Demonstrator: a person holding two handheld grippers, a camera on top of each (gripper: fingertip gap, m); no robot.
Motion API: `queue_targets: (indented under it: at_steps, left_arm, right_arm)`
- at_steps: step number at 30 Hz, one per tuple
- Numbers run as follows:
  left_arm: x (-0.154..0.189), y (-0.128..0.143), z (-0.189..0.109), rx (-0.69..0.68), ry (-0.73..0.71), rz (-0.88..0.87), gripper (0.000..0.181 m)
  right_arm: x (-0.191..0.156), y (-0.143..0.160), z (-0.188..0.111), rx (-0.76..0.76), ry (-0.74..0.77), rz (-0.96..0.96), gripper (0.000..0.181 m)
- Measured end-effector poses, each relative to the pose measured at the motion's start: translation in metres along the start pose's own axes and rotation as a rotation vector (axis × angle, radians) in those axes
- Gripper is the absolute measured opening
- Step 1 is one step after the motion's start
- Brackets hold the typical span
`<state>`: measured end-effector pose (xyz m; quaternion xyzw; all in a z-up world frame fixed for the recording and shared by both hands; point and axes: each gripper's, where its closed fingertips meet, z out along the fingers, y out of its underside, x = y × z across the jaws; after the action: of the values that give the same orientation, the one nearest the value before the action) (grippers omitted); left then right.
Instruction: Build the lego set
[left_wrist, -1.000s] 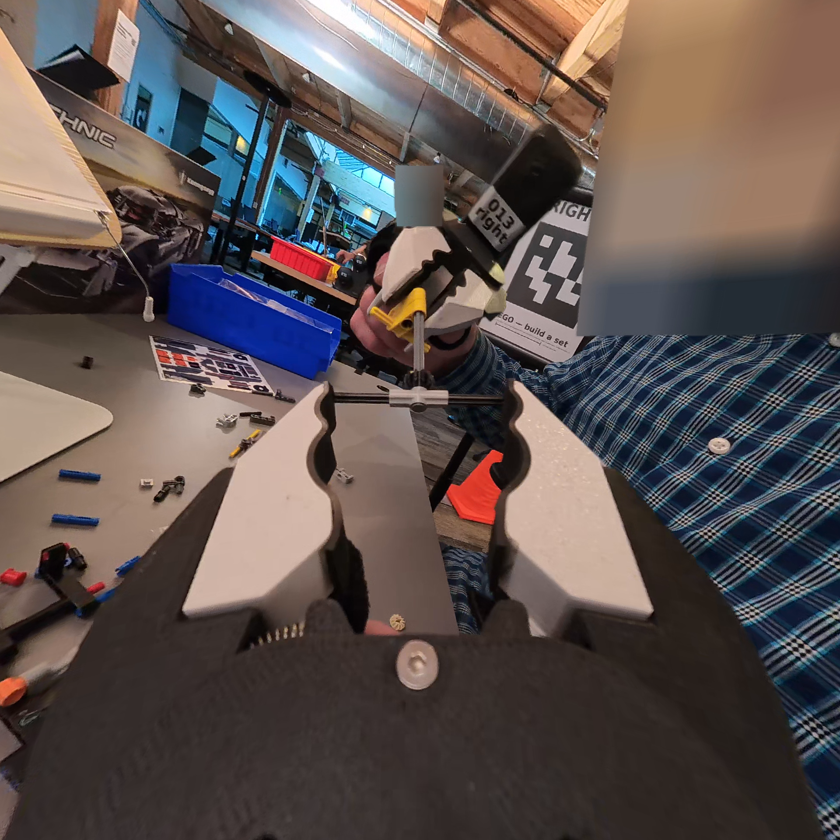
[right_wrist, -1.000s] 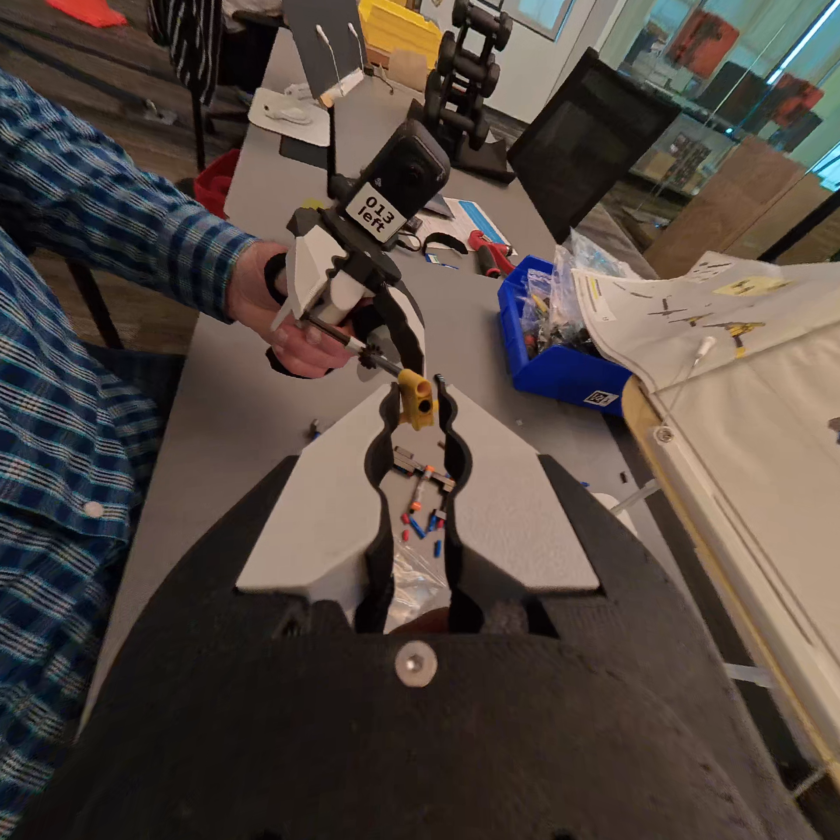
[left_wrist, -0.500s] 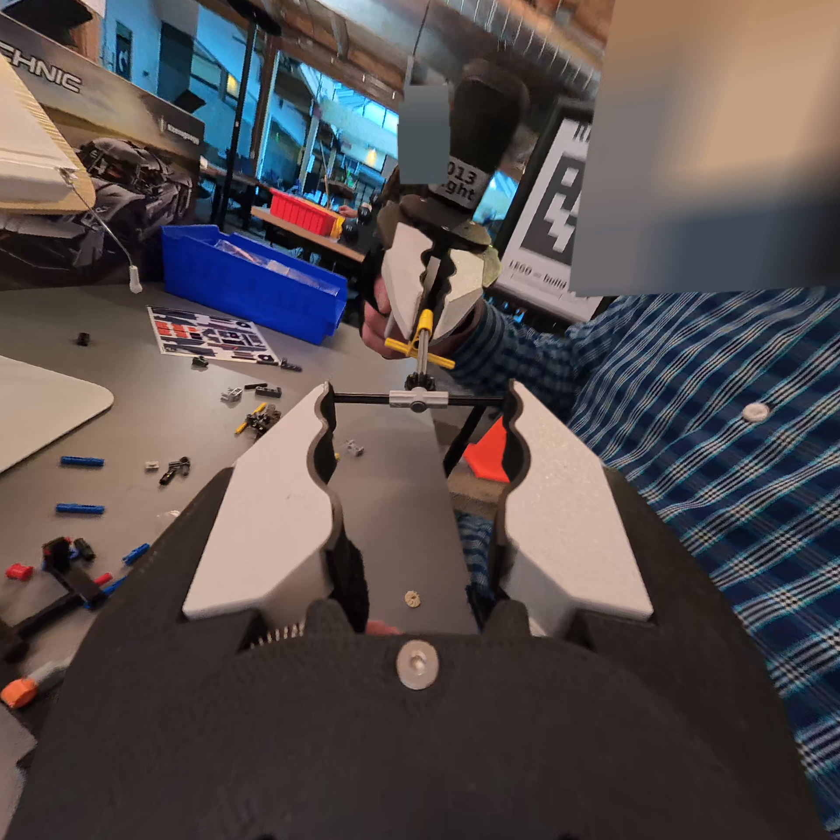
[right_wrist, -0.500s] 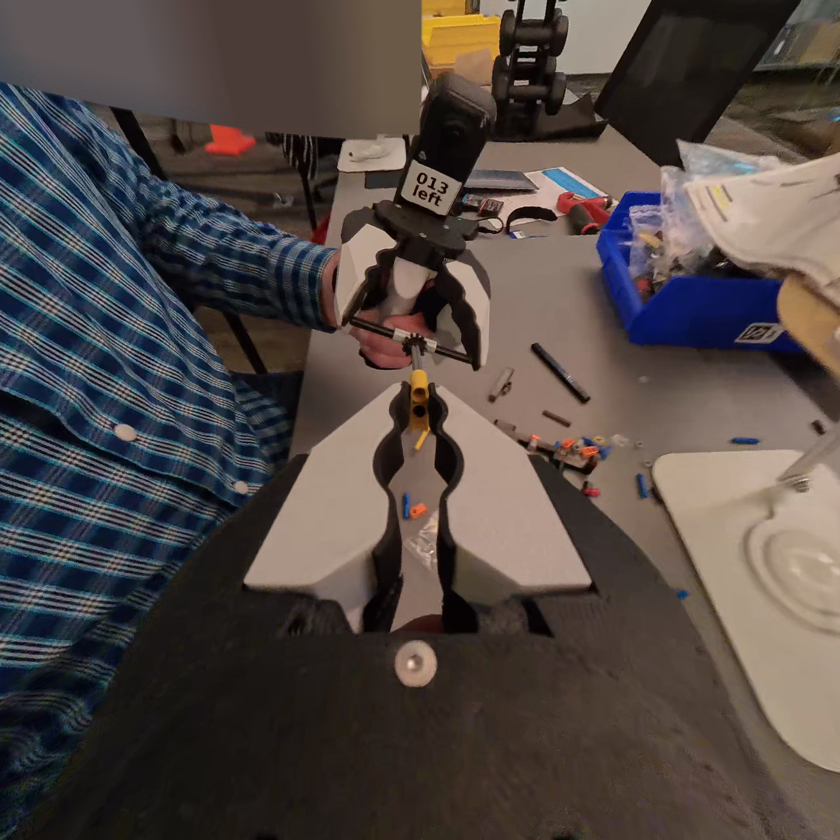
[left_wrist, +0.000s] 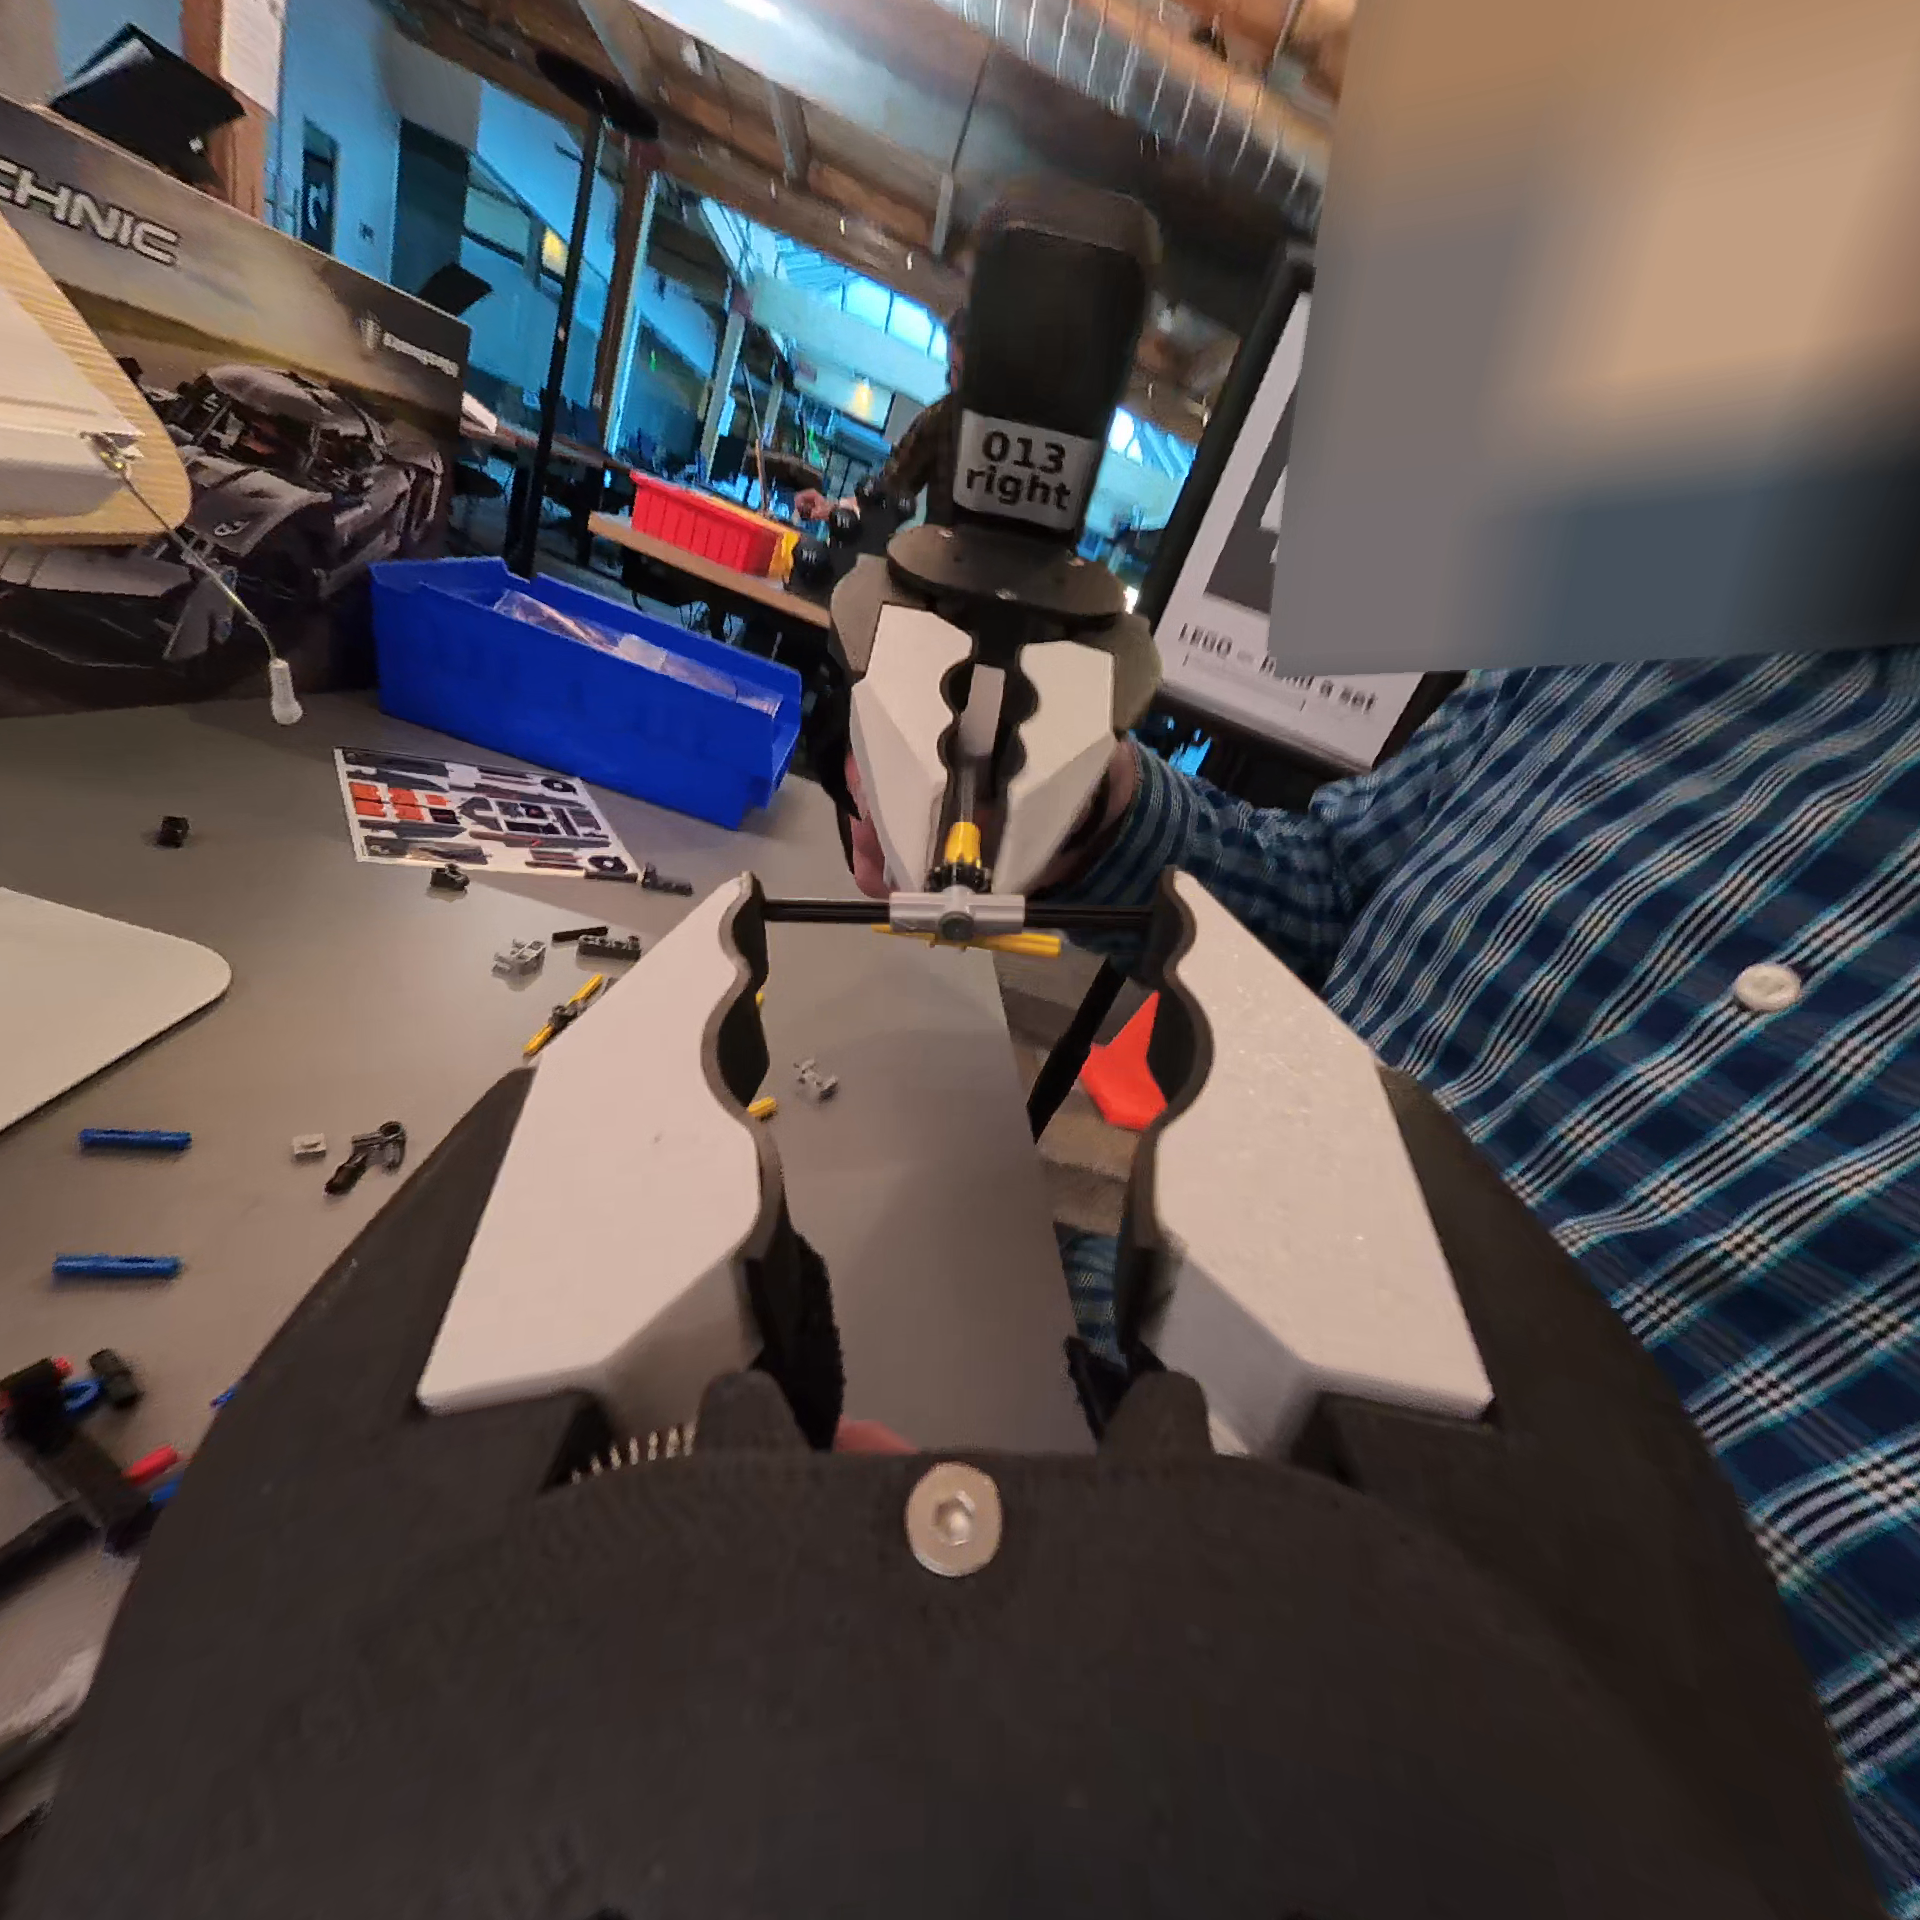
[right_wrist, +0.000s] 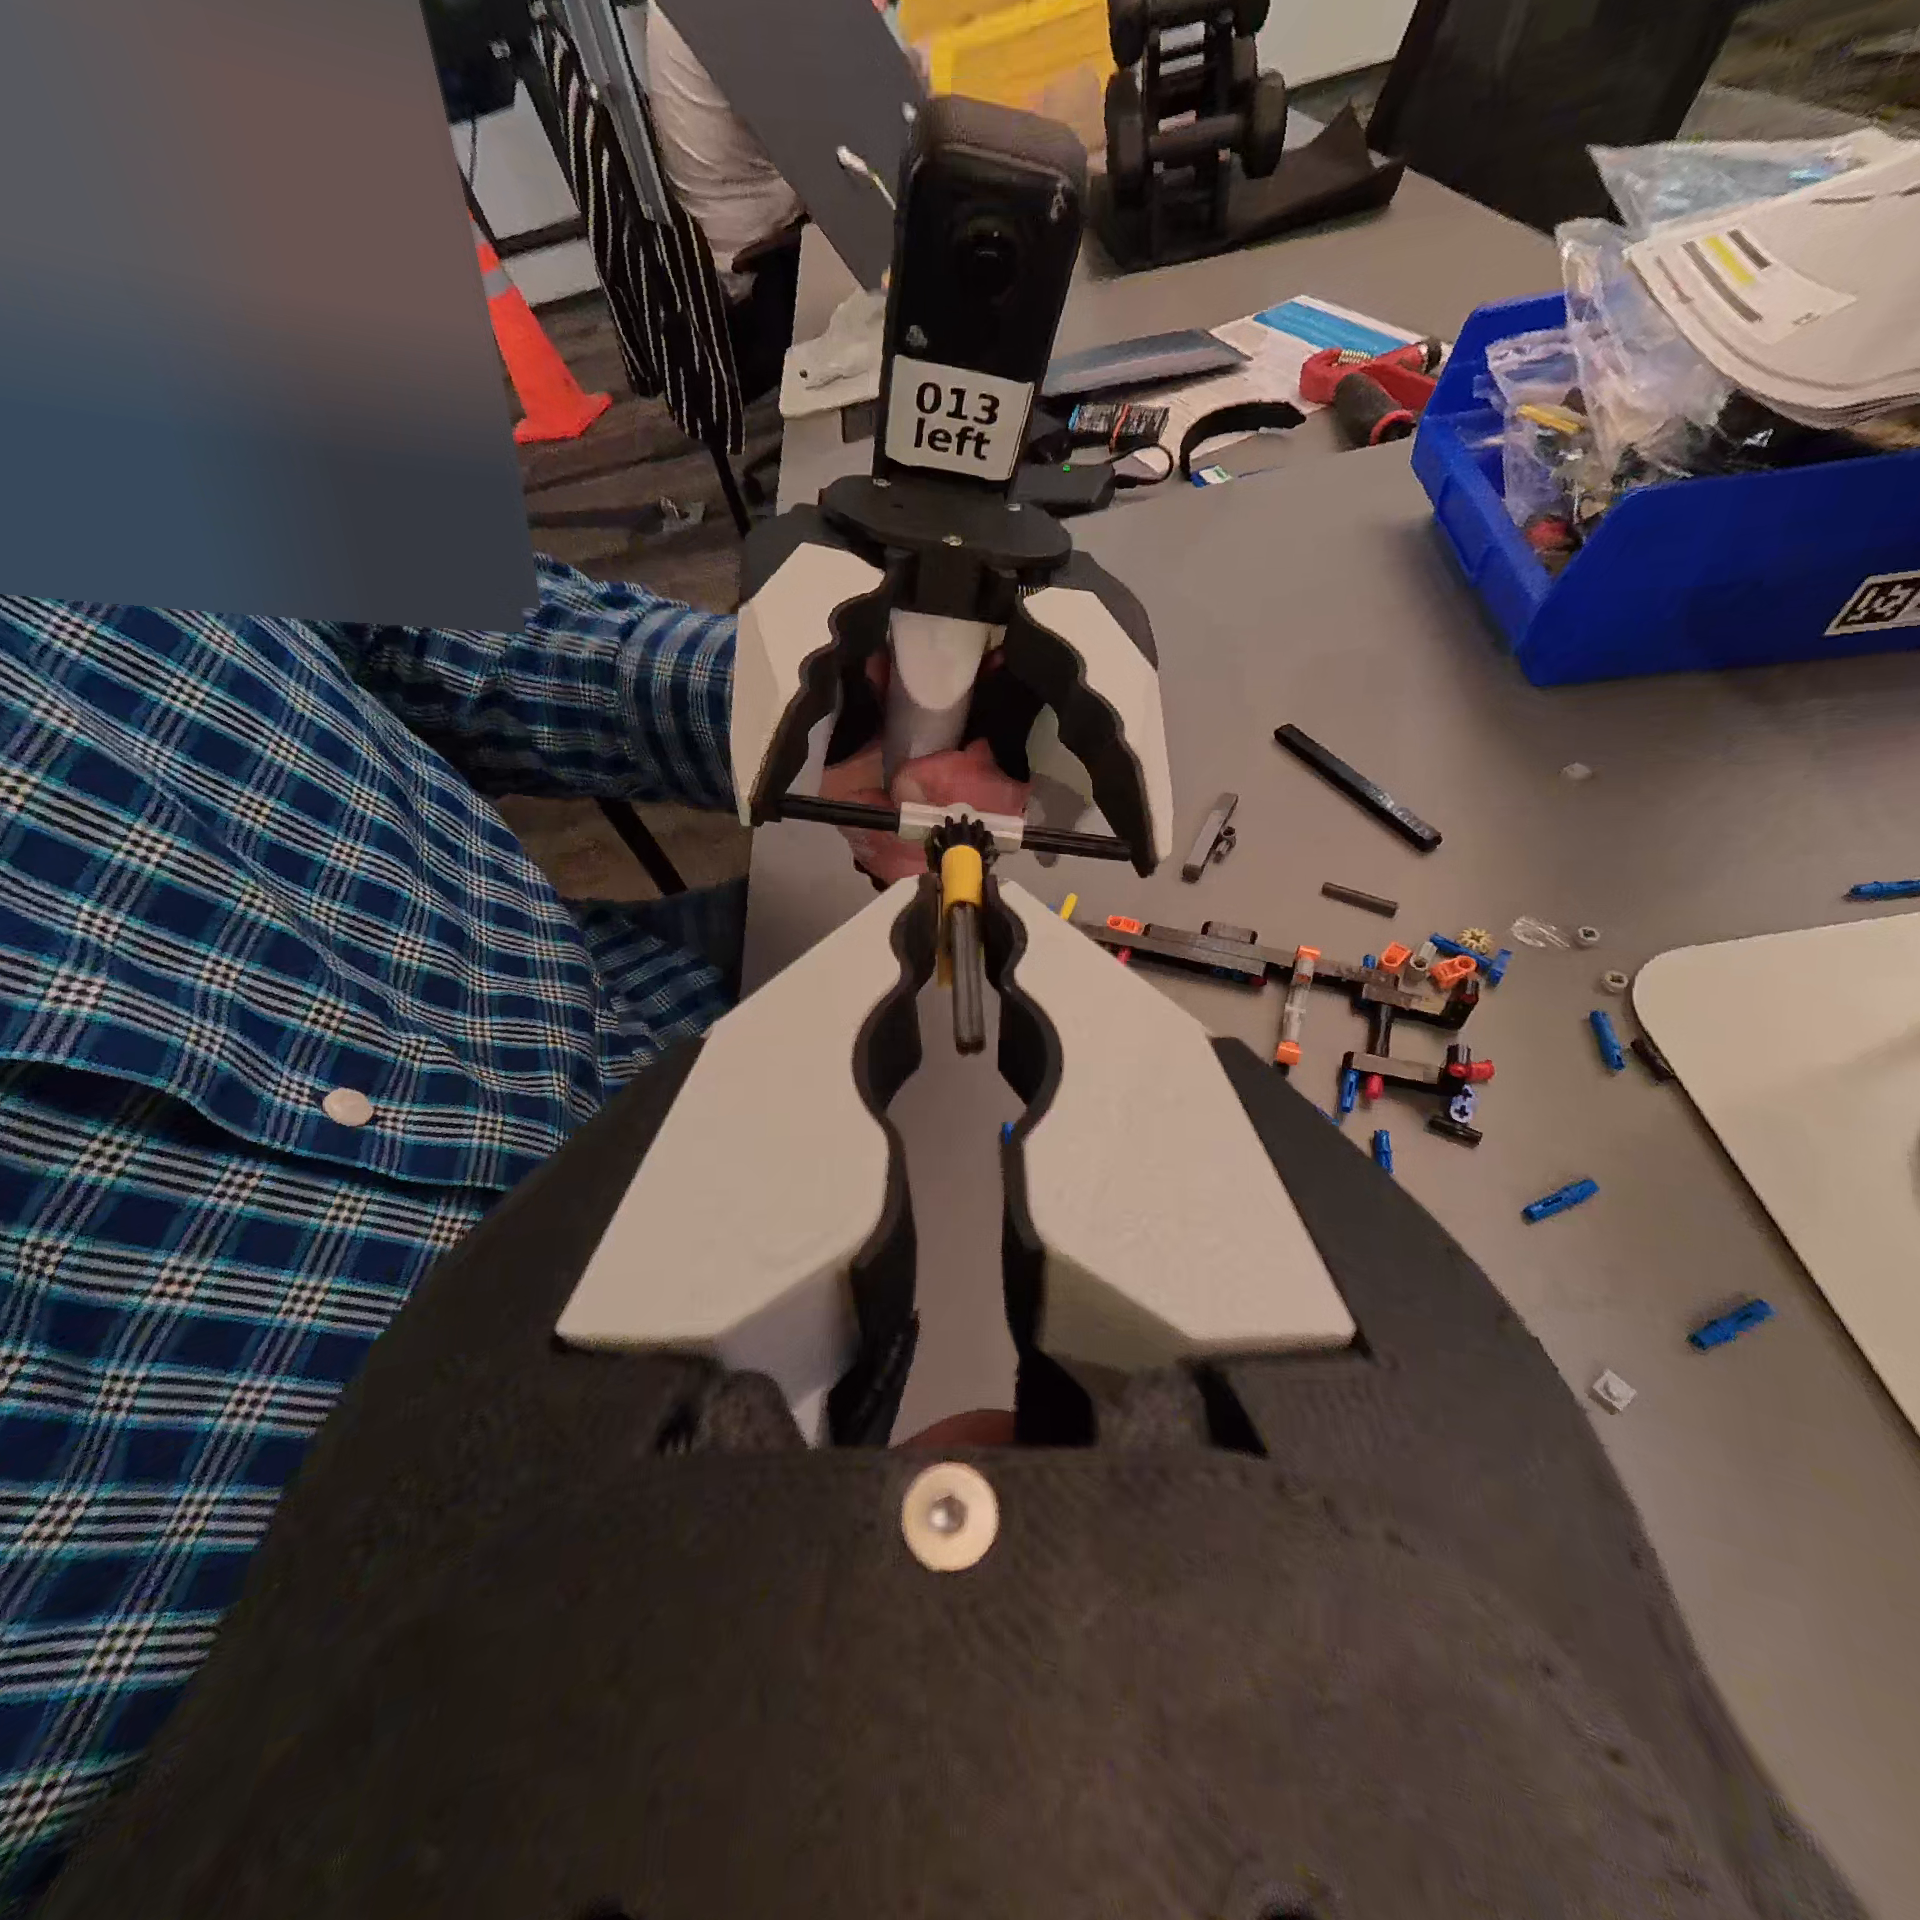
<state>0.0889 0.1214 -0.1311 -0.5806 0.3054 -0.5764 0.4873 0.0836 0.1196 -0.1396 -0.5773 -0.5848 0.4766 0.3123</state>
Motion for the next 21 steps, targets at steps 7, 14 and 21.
queue_targets:
  at_steps: [7, 14, 21]
  left_arm:
    - [0.0, -0.015, -0.011, 0.156, 0.028, -0.116, 0.071]
    - [0.0, -0.024, -0.024, 0.189, 0.027, -0.111, 0.071]
    - [0.002, -0.026, -0.028, 0.174, 0.022, -0.084, 0.071]
  right_arm:
    - [0.004, -0.013, 0.003, -0.007, 0.025, -0.024, 0.025]
    - [0.008, -0.033, -0.009, 0.032, 0.059, -0.068, 0.03]
    - [0.003, -0.047, -0.003, 0.042, 0.021, -0.077, 0.01]
